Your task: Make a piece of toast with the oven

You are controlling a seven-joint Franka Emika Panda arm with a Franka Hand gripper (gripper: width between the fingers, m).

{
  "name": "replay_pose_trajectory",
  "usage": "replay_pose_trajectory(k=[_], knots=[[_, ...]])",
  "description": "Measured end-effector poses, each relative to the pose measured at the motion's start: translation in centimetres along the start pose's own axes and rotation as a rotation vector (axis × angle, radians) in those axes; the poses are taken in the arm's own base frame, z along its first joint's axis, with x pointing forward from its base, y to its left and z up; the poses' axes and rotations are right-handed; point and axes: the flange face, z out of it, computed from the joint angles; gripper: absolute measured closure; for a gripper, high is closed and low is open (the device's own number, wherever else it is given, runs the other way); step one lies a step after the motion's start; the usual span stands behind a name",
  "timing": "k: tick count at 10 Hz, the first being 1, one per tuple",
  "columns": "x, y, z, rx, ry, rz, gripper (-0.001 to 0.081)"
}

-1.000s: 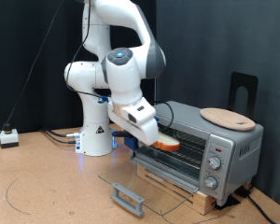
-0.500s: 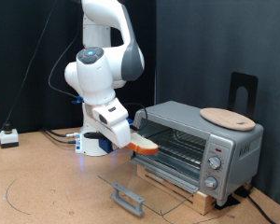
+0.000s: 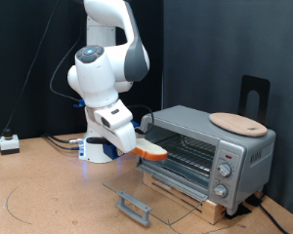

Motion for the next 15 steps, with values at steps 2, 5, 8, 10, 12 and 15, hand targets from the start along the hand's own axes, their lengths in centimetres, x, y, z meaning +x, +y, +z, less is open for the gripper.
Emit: replay_pose_trajectory(k=[2,5,8,10,12,15], knots=[[2.0,-0.4,0.5,-0.030,-0.002,-0.031,0.0382],[4.6,-1.7,2.0,-0.042,-0.026,-0.047,0.0382],[5.9,-2.6,3.3,-0.052,-0.038,-0.035,0.0382],[6.2,-2.7,3.8,-0.068,-0.044,-0.028,0.0382],[5.1,-2.2,4.7,-0.125,-0.092,-0.064,0.0382],[2.0,-1.3,6.6,-0.132,-0.125,-0.073,0.0382]])
